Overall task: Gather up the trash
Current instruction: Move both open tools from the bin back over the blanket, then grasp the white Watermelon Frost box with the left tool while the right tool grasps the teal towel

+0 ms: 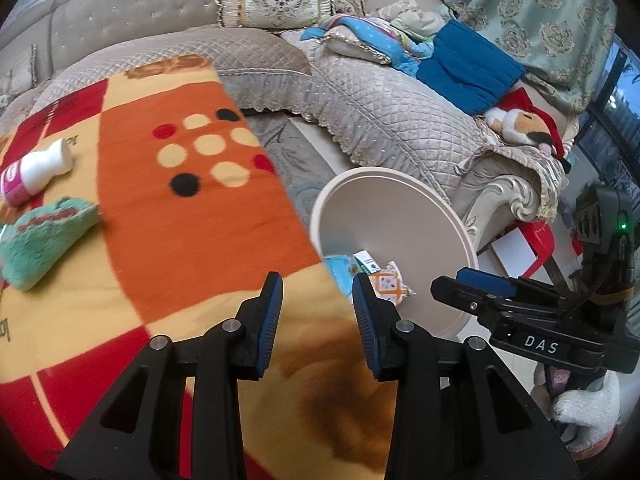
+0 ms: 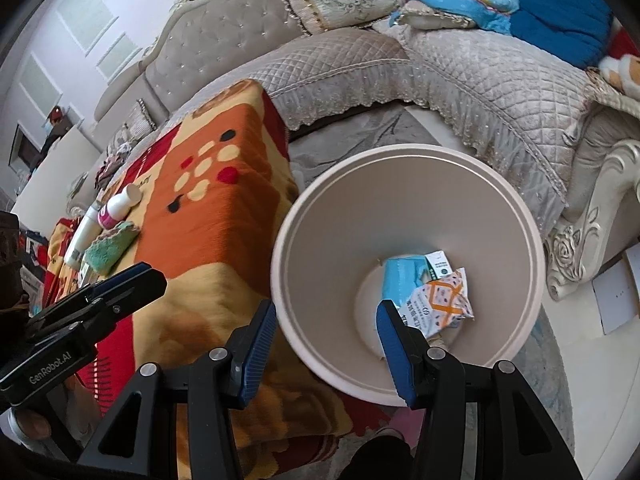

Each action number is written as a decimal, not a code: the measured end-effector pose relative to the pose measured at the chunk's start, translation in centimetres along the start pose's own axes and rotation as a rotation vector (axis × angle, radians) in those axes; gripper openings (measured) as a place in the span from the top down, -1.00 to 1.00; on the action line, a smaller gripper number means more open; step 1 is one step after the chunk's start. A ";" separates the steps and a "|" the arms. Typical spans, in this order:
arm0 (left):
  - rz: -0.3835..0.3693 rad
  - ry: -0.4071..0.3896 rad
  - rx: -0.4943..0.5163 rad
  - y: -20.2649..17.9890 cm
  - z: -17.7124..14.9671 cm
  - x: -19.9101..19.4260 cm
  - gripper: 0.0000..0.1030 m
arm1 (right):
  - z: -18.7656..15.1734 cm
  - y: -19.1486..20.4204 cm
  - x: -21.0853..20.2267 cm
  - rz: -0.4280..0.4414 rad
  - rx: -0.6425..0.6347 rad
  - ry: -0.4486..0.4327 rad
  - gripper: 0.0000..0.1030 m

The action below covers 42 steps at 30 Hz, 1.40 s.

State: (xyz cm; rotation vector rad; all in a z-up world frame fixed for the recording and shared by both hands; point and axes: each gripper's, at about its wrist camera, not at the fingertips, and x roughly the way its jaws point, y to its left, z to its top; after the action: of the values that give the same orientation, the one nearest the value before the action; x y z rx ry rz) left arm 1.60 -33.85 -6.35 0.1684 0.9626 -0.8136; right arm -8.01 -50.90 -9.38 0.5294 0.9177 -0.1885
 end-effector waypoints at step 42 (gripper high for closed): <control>0.262 -0.060 -0.379 24.9 -11.1 -14.0 0.34 | -0.7 28.9 9.8 0.251 -0.411 0.192 0.02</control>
State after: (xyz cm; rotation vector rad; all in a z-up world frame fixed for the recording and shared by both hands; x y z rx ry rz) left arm 6.92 -3.73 -7.20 -0.0577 0.9960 -0.3851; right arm 8.20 -25.15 -7.33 0.2781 1.0336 0.2790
